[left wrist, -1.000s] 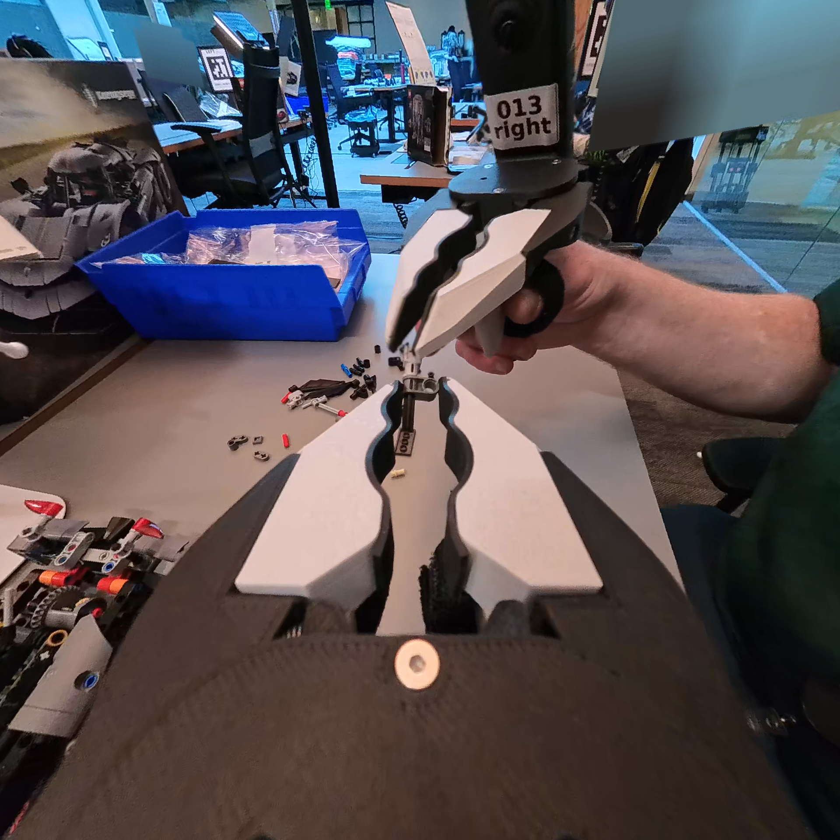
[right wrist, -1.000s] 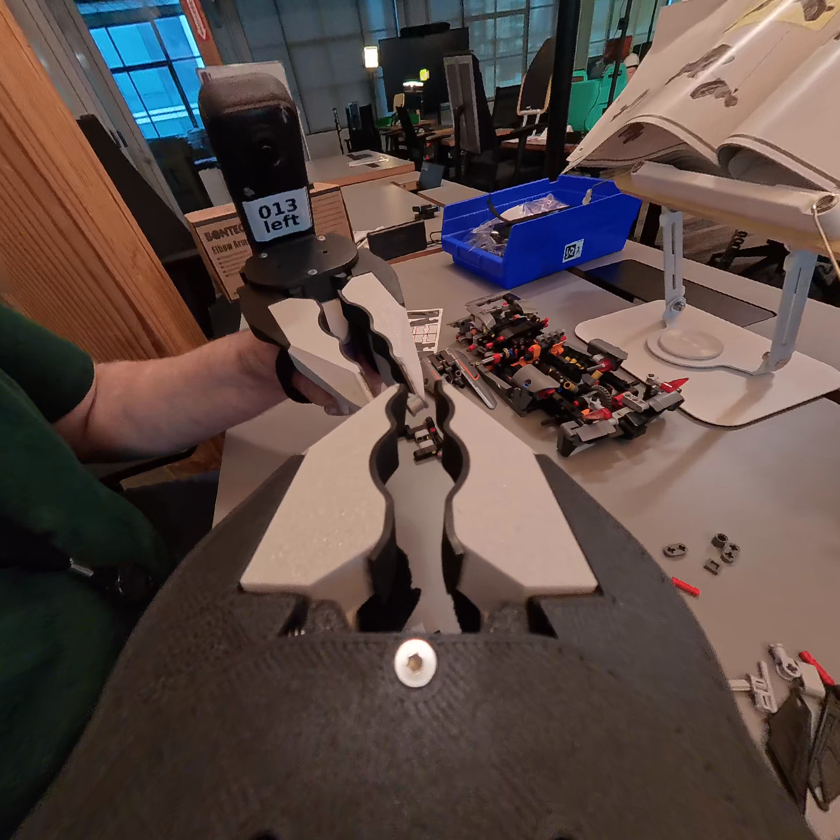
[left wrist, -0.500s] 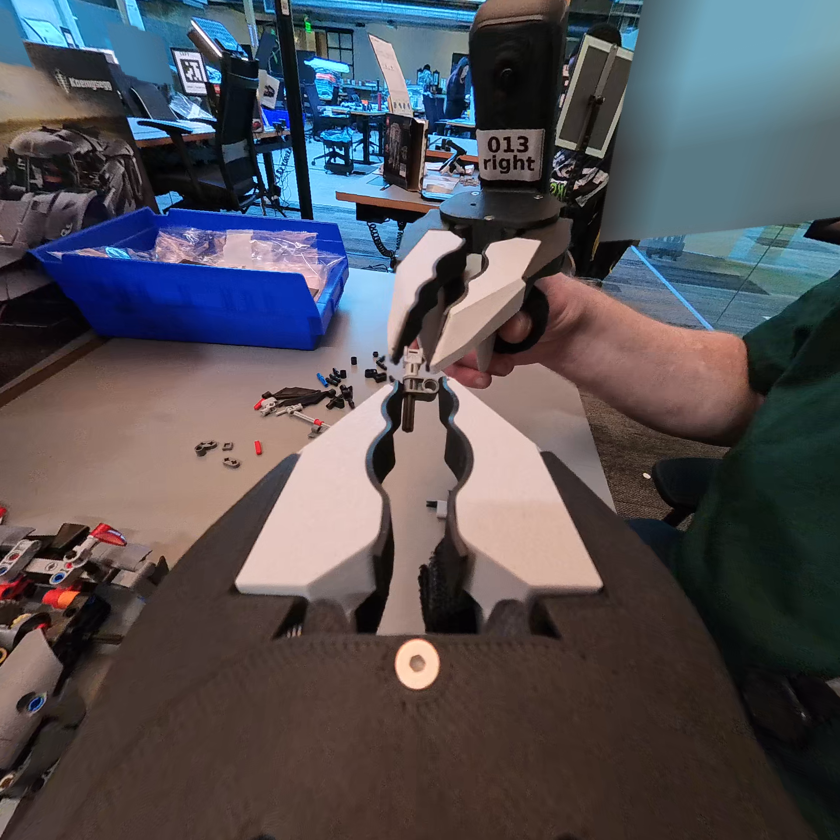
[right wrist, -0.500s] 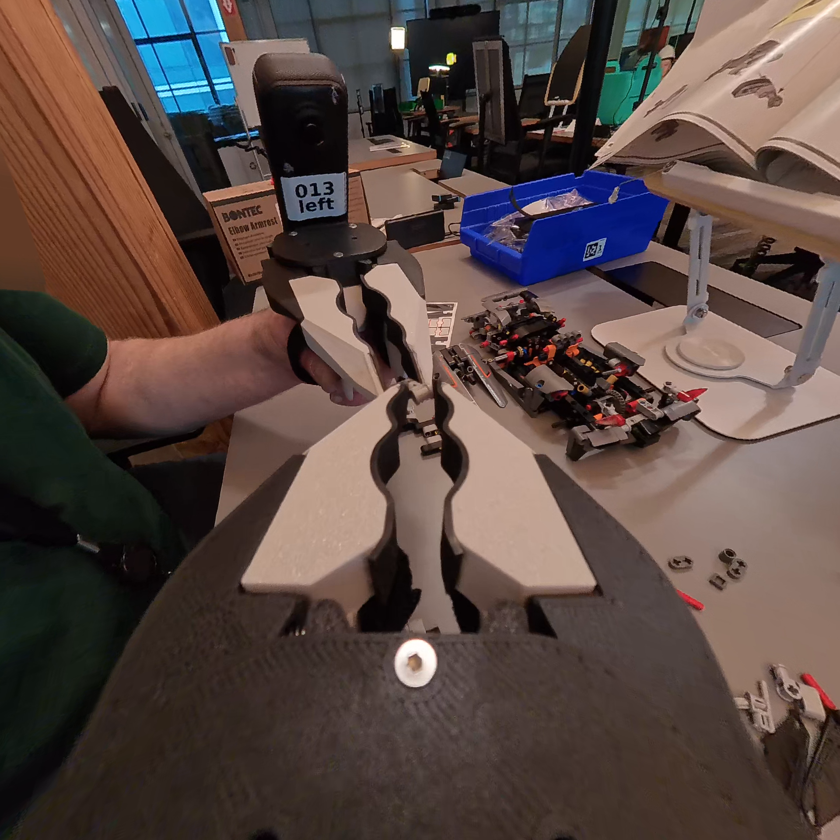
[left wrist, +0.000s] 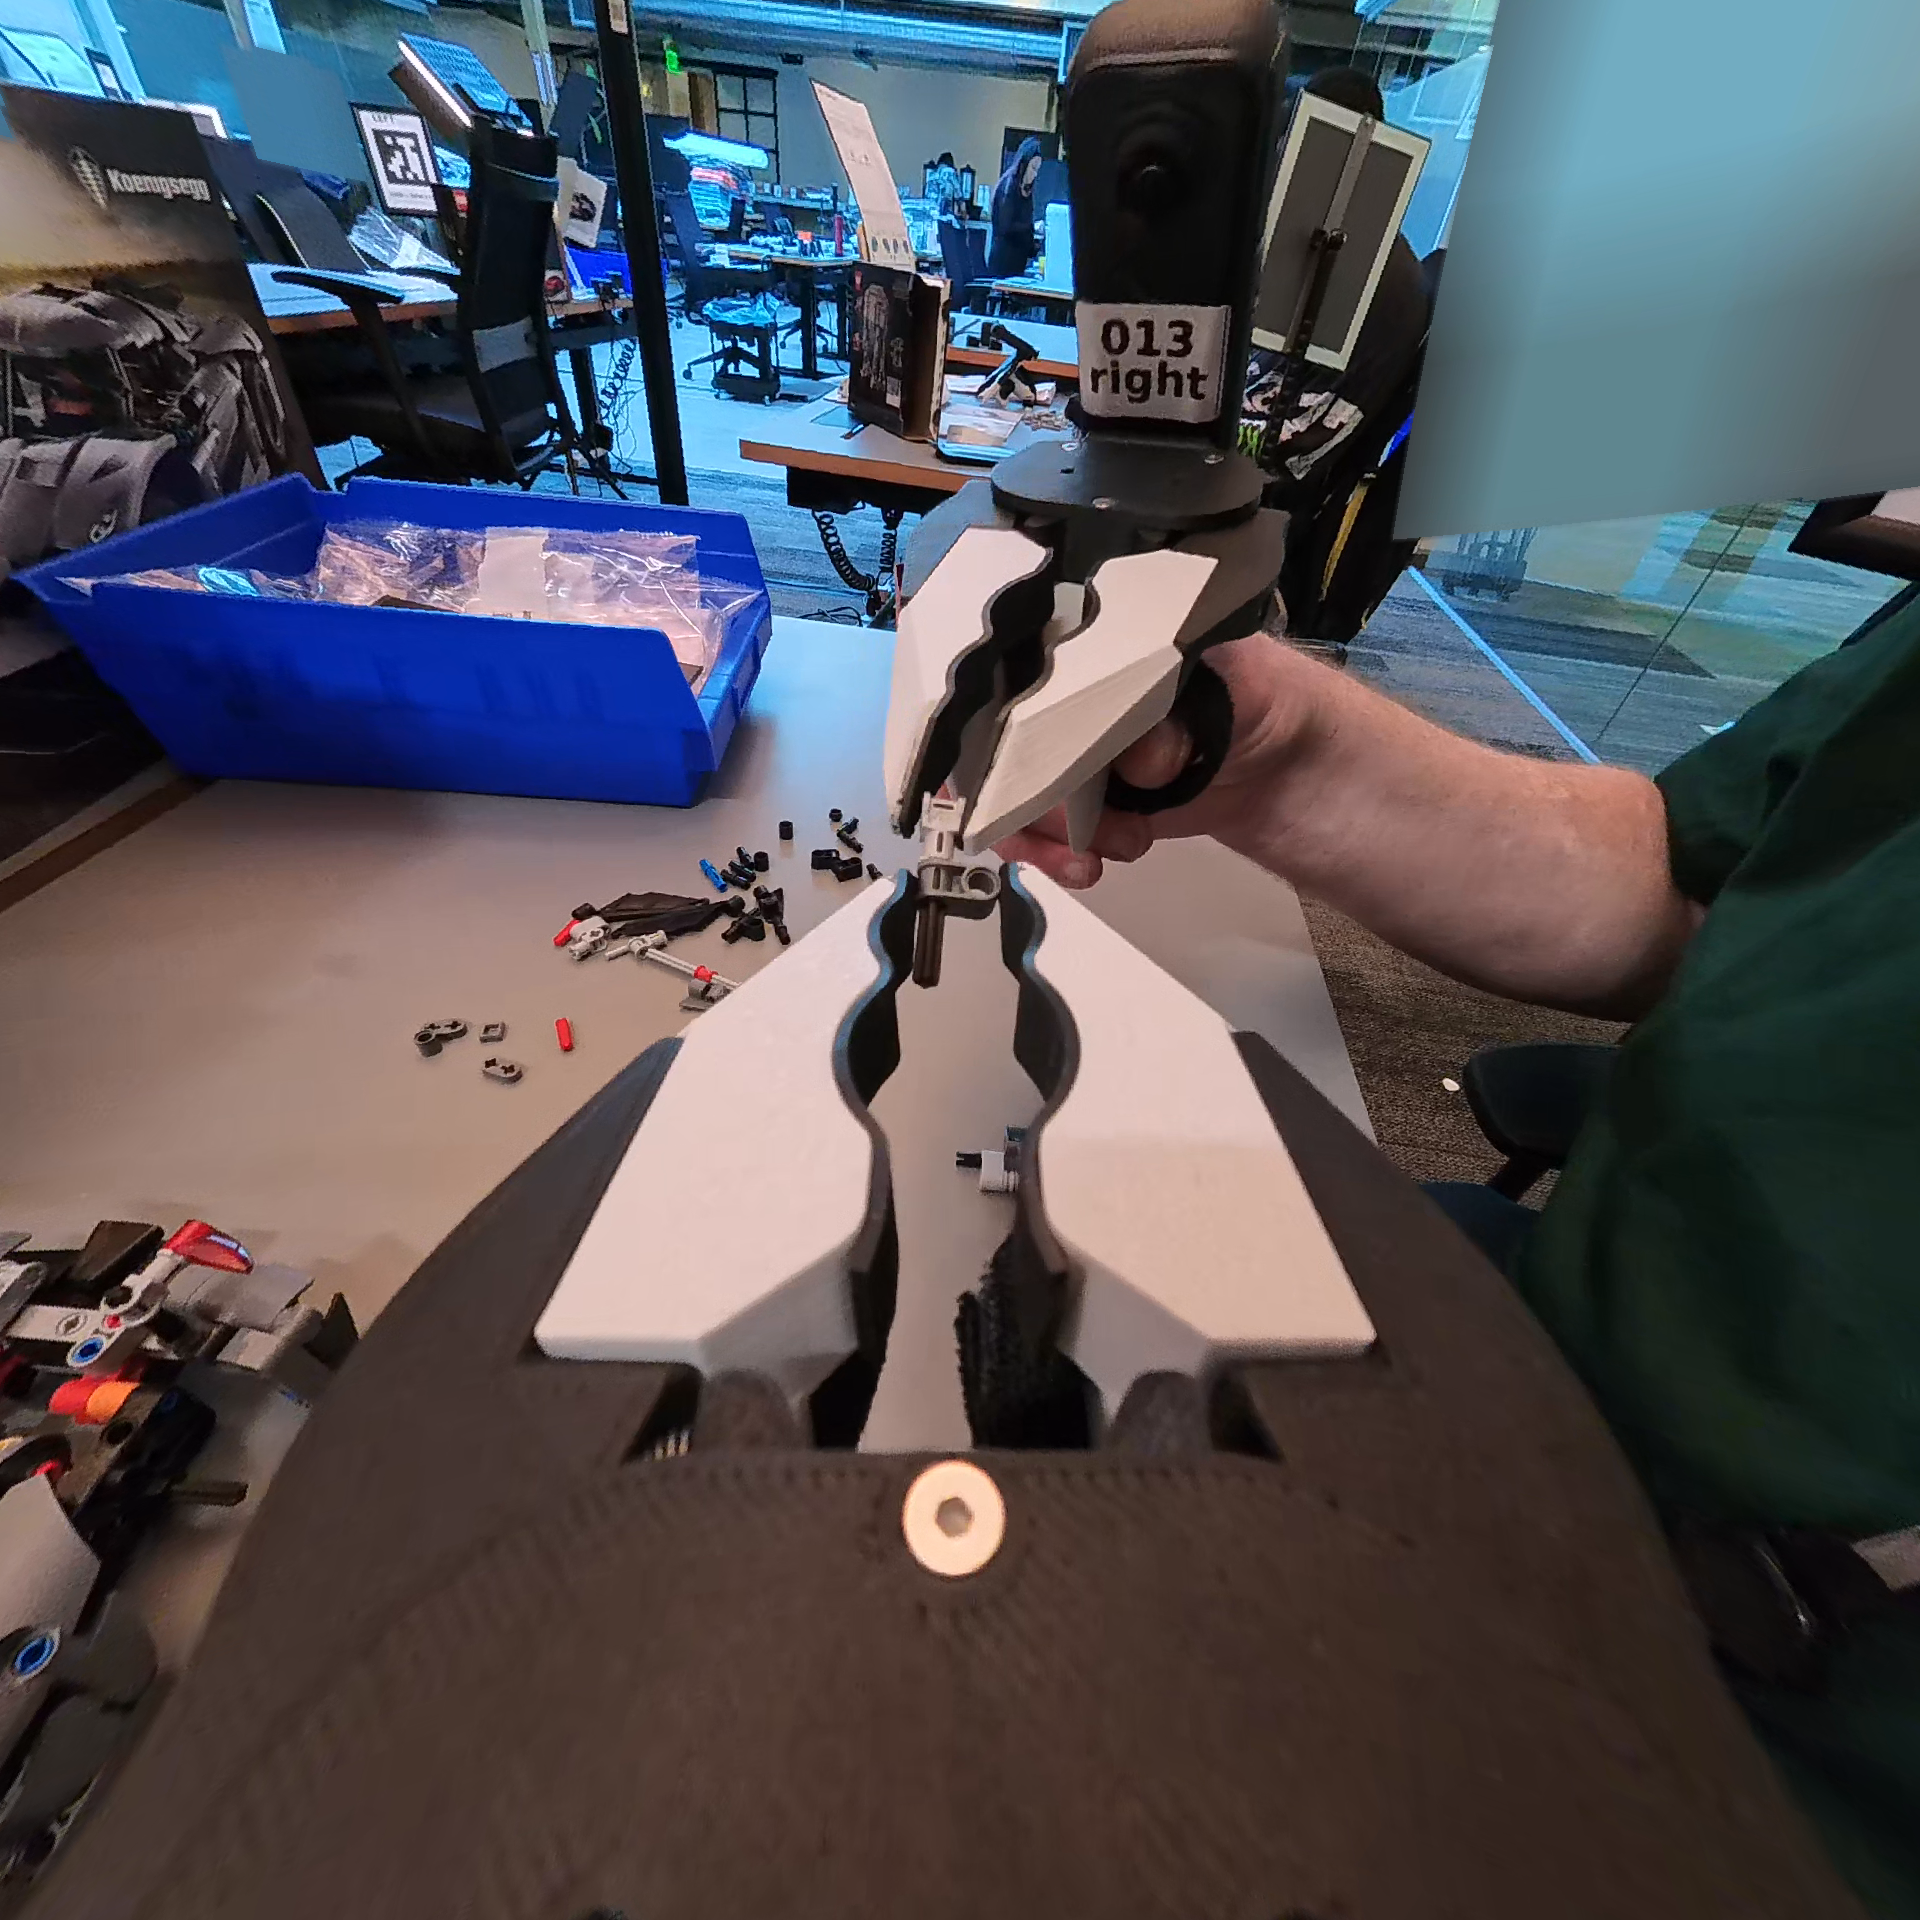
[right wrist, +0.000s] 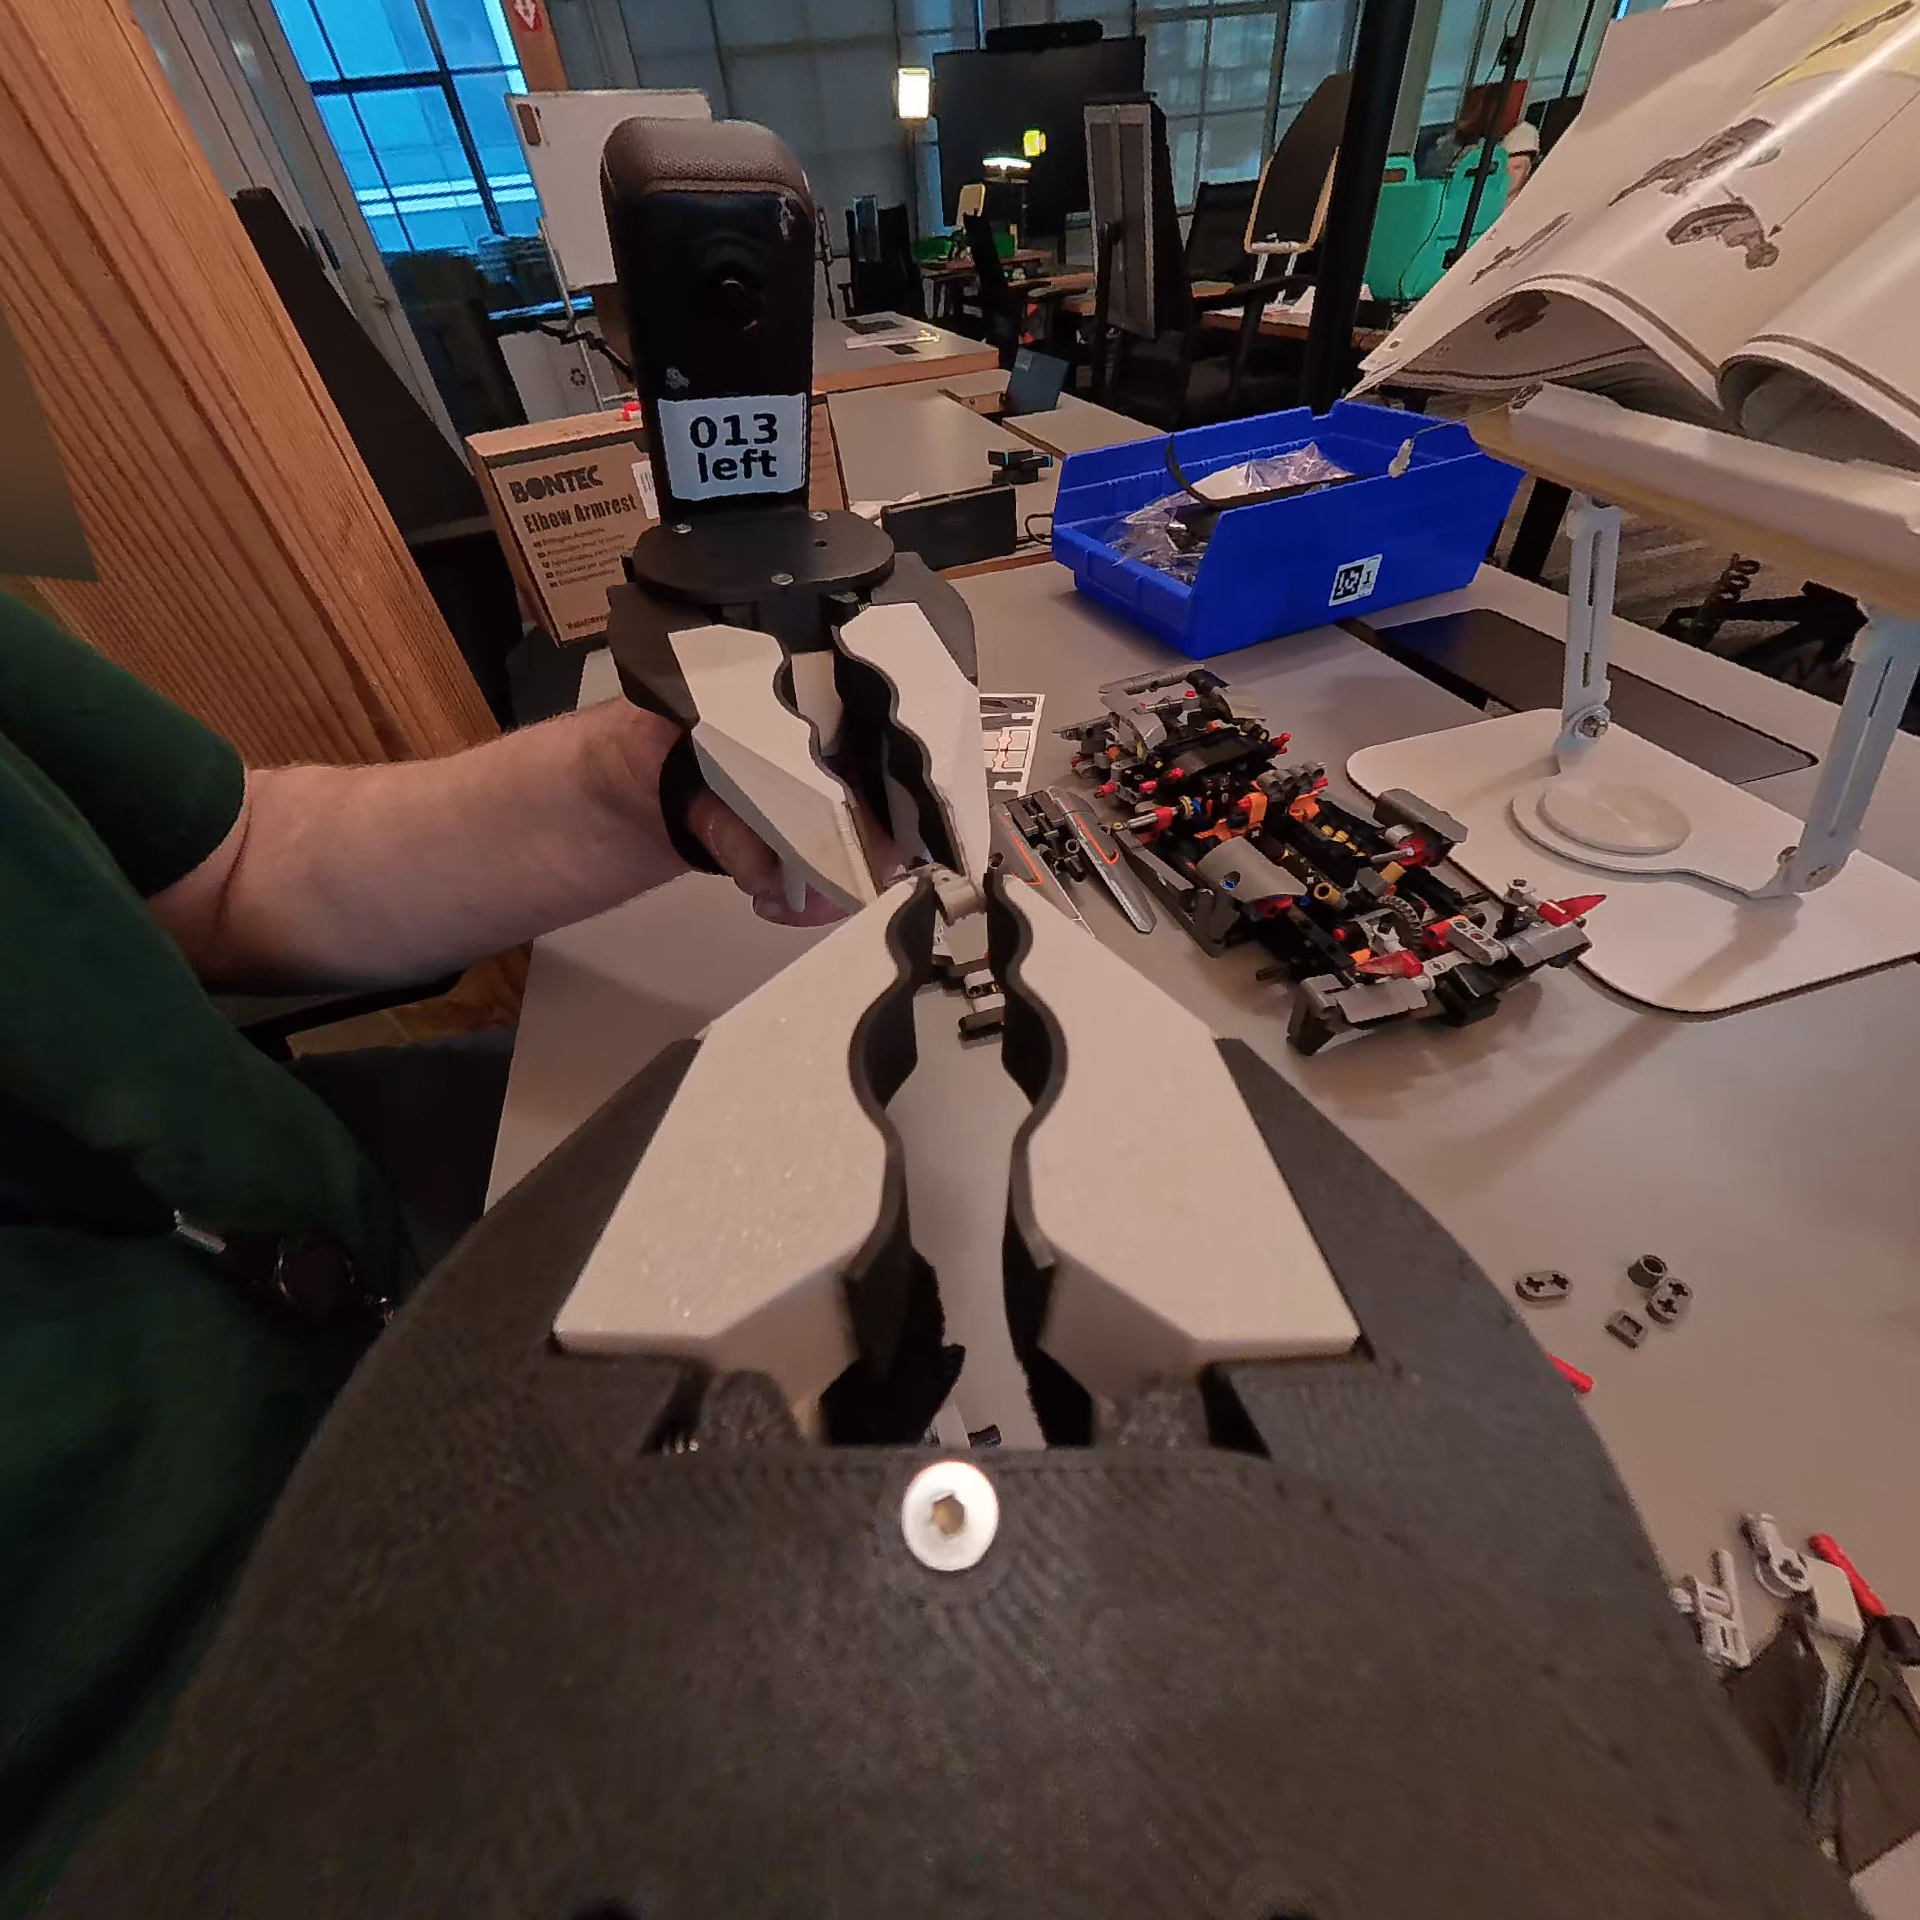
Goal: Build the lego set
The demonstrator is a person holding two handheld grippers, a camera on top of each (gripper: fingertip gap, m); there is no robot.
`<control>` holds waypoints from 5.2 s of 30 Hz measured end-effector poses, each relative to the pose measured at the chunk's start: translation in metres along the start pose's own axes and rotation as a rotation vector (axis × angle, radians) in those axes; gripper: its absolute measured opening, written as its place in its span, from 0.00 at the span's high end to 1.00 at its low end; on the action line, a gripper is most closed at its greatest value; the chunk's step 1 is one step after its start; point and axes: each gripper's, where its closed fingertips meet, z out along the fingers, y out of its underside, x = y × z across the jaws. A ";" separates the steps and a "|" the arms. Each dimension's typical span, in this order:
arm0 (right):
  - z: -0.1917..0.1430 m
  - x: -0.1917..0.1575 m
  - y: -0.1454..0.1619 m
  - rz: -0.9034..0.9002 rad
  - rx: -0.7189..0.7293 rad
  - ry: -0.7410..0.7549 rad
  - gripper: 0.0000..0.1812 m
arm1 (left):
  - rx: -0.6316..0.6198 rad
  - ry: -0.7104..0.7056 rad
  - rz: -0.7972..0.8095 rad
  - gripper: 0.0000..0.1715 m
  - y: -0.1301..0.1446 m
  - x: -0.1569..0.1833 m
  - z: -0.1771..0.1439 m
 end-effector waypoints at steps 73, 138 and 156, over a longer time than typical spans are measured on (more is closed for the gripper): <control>-0.042 -0.063 0.044 0.058 0.066 -0.011 0.97 | -0.087 0.222 0.187 0.92 0.030 0.074 0.022; -0.052 0.012 0.096 0.504 -0.168 0.219 0.87 | -0.469 -0.238 0.869 0.92 0.075 0.010 0.088; -0.058 0.017 0.084 0.465 -0.003 0.222 0.93 | -0.331 -0.246 0.814 0.91 0.057 0.012 0.090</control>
